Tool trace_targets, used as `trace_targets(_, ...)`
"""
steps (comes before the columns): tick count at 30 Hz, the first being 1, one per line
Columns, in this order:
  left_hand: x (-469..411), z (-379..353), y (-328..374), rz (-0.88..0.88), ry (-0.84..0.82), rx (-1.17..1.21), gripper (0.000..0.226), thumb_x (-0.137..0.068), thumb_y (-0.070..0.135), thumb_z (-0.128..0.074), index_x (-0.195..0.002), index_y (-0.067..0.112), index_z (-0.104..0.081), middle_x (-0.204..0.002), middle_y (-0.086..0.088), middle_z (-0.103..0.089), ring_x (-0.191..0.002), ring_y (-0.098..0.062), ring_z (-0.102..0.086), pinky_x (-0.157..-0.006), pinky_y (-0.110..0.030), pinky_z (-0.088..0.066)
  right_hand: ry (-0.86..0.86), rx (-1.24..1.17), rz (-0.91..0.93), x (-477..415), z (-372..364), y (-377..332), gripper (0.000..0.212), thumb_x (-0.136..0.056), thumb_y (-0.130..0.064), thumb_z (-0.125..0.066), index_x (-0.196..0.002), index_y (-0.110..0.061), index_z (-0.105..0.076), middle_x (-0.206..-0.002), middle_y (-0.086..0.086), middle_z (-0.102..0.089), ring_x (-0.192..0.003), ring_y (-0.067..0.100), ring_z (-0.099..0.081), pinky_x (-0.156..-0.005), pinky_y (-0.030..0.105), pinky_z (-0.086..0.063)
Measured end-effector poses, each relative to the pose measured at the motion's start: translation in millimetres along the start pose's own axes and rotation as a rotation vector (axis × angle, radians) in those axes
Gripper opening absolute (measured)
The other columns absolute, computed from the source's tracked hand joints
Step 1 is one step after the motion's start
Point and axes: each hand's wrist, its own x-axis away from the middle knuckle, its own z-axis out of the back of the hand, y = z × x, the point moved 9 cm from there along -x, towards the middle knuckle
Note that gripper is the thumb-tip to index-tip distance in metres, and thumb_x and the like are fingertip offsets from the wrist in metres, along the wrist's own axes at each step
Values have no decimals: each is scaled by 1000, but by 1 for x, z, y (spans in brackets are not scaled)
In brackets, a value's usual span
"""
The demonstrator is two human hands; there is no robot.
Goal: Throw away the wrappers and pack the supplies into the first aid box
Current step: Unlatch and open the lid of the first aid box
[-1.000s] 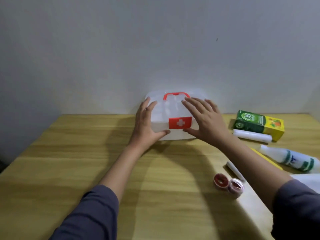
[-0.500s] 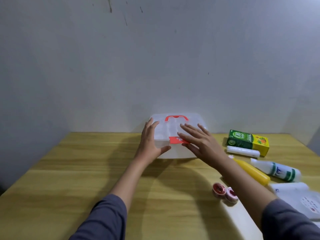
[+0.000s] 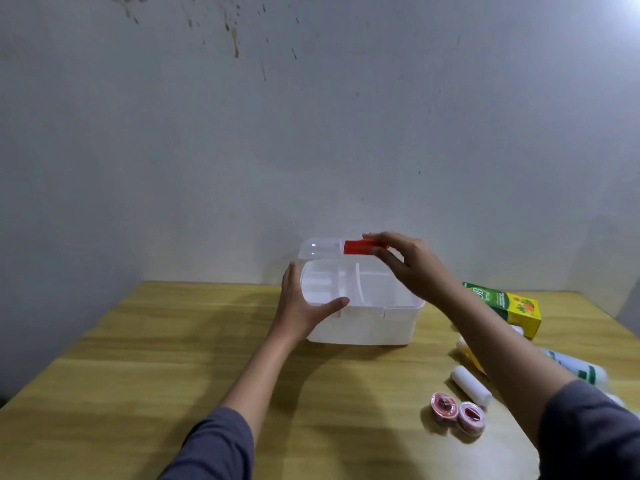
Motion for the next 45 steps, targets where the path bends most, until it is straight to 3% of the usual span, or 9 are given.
trace_targets(2, 0, -3, -2, 16, -36, -19, 103, -59, 63, -82, -144, 22, -40, -145, -1, -46, -135, -20, -45, -99, -32, -43, 29, -2, 2, -13, 10, -1, 26, -93, -25, -50, -115, -17, -61, -110, 2, -69, -86, 12, -62, -77, 27, -49)
trace_targets(5, 2, -5, -2, 14, -57, -11, 107, -56, 69, -76, -146, 22, -41, -148, 1, -45, -138, -20, -43, -107, -37, -43, 68, 10, -10, -30, 20, 3, 23, -94, -24, -49, -111, -16, -61, -100, 4, -68, -74, 11, -58, -65, 25, -41)
trace_targets(8, 7, -5, -2, 23, -60, 44, 109, -67, 55, -82, -155, 19, -30, -160, 1, -32, -150, -20, -30, -121, -36, -29, 151, 45, -46, -43, 24, 10, 25, -94, -28, -46, -112, -16, -58, -104, 7, -67, -90, 16, -57, -86, 39, -45)
trace_targets(12, 7, -3, -6, 20, -27, 41, 89, -75, 37, -84, -149, 21, -38, -144, 6, -43, -140, -15, -39, -106, -22, -31, 266, 90, -100, -55, 25, 19, 31, -95, -36, -44, -113, -14, -56, -110, 6, -68, -106, 23, -58, -111, 43, -26)
trace_targets(17, 10, -2, -2, 7, -34, 34, 98, -59, 64, -75, -144, 27, -44, -145, 5, -48, -134, -13, -46, -112, -41, -43, 312, 43, -217, -64, 29, 43, 31, -95, -31, -43, -113, -11, -59, -113, 10, -66, -107, 29, -54, -88, 38, -40)
trace_targets(22, 9, -4, -7, 4, -15, 43, 82, -75, 42, -83, -145, 27, -43, -141, 15, -43, -131, -5, -42, -104, -24, -36, 341, -126, -271, -67, 29, 71, 37, -91, -41, -49, -108, -12, -64, -112, 9, -67, -104, 22, -58, -75, 26, -42)
trace_targets(26, 10, -8, -10, 19, -47, 69, 95, -79, 37, -81, -156, 20, -27, -150, 12, -32, -134, 1, -27, -104, -18, -23, 407, -419, -394, -55, 21, 99, 35, -95, -32, -45, -123, -15, -56, -118, 6, -62, -99, 16, -59, -68, 4, -41)
trace_targets(38, 25, 4, -11, 20, 24, 88, 99, -73, 39, -85, -155, 19, -32, -160, 5, -34, -147, -12, -31, -117, -27, -29, 417, -873, -665, 4, -30, 147, 38, -96, -21, -44, -132, -11, -48, -132, 16, -55, -113, 22, -56, -81, 19, -48)
trace_targets(45, 43, 7, -6, 25, 45, 86, 96, -62, 55, -84, -144, 26, -46, -129, 24, -50, -130, -5, -45, -106, -27, -40, 404, -891, -715, 10, -28, 146, 35, -95, -23, -49, -127, -10, -53, -121, 13, -60, -104, 18, -59, -70, 14, -52)
